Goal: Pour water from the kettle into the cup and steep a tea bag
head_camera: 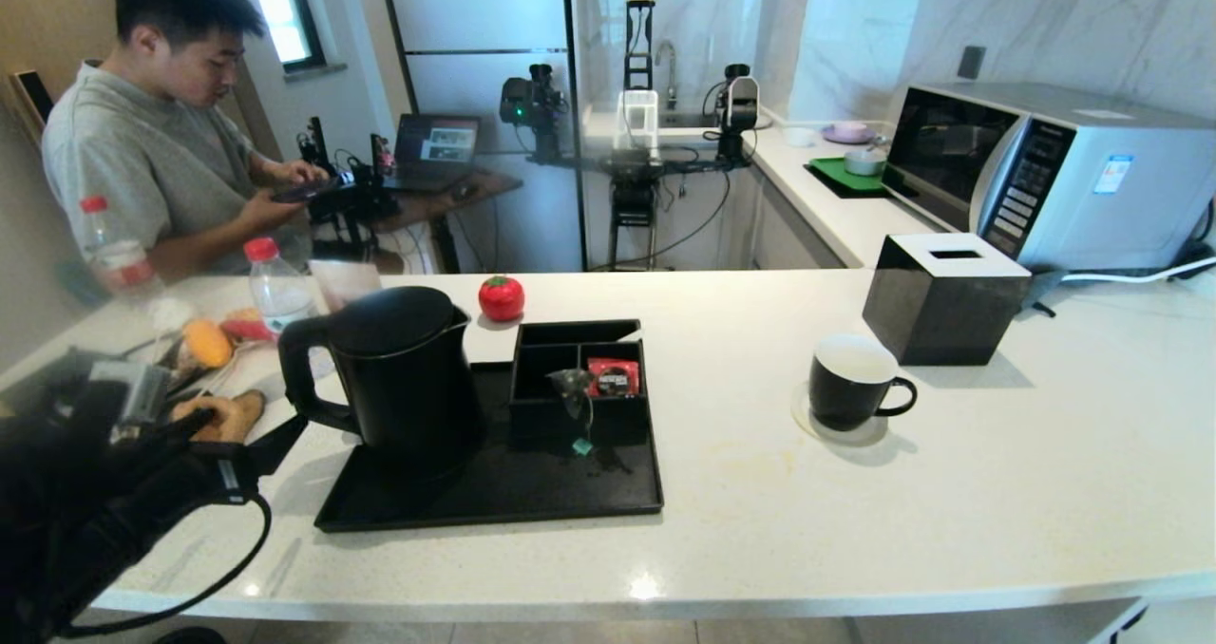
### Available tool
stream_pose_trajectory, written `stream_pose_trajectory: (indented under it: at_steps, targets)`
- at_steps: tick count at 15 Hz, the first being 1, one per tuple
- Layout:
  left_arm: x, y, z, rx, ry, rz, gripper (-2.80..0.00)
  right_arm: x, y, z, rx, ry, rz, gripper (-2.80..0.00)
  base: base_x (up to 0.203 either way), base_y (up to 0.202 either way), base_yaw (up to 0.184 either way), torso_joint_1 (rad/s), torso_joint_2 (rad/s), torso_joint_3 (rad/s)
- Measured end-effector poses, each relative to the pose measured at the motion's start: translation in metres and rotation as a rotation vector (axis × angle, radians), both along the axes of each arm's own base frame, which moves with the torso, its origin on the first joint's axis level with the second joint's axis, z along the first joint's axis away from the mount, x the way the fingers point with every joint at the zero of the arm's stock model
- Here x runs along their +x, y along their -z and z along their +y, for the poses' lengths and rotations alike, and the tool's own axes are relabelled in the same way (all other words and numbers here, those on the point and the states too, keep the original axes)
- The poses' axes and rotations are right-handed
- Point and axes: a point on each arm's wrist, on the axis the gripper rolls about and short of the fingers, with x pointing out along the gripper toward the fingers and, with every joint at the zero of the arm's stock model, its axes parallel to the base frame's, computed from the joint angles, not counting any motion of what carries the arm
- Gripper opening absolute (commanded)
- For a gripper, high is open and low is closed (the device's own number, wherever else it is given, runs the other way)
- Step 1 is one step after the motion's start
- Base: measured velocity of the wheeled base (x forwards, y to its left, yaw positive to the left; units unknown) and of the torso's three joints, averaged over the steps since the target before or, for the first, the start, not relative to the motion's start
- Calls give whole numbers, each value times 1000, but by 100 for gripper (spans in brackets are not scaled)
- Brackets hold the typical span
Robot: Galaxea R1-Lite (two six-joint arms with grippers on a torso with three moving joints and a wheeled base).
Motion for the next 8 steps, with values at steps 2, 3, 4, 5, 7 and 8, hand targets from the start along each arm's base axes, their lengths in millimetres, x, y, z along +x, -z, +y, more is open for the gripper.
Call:
stream_pose_trajectory:
  at_steps: [2,3,4,5,7,8]
  targets:
    - [12,3,3,0,8,-2,0,0,0,0,0,0,0,-280,0,0,0,0,0,0]
    - [18,5,4,-1,13,-3,0,0,0,0,0,0,0,-280,0,0,0,0,0,0]
    - [24,7,5,-2,20,-6,0,0,0,0,0,0,0,-280,0,0,0,0,0,0]
    - [31,8,7,-1,25,-11,0,0,0,0,0,0,0,-280,0,0,0,0,0,0]
    - [43,12,9,0,30,-16,0,0,0,0,0,0,0,-280,0,0,0,0,0,0]
    - [47,14,9,-1,35,-13,0,0,0,0,0,0,0,-280,0,0,0,0,0,0]
